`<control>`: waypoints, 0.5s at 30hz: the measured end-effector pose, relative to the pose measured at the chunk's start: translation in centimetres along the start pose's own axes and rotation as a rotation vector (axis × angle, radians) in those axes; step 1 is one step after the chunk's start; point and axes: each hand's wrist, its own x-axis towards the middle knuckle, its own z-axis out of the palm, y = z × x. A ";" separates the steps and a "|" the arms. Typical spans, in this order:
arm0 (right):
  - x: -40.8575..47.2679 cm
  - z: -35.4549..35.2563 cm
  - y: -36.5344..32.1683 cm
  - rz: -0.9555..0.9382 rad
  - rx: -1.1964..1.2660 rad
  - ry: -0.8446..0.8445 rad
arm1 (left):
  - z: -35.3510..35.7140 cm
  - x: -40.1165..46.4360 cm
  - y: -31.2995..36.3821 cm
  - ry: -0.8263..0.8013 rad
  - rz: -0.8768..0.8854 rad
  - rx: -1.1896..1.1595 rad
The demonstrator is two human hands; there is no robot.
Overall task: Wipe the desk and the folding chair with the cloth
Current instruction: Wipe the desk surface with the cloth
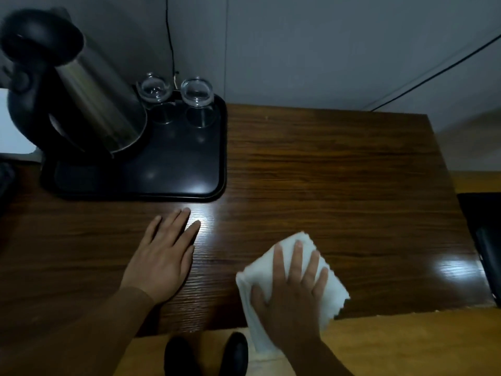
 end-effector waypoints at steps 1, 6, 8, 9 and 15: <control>2.0 -0.2 -0.4 0.015 0.001 -0.006 | 0.0 0.1 0.0 -0.001 0.003 -0.003; 15.1 -2.3 -3.3 0.114 0.094 -0.046 | -0.1 0.0 -0.3 -0.008 0.004 -0.024; 20.9 -3.0 -3.9 0.146 0.123 -0.061 | -0.1 -0.1 -0.2 -0.013 0.008 -0.029; 23.6 -3.3 -4.3 0.162 0.128 -0.069 | -0.1 -0.1 -0.3 -0.015 0.009 -0.031; 35.4 -5.6 -7.4 0.242 0.155 -0.119 | 0.2 -0.2 -0.4 -0.012 0.007 -0.024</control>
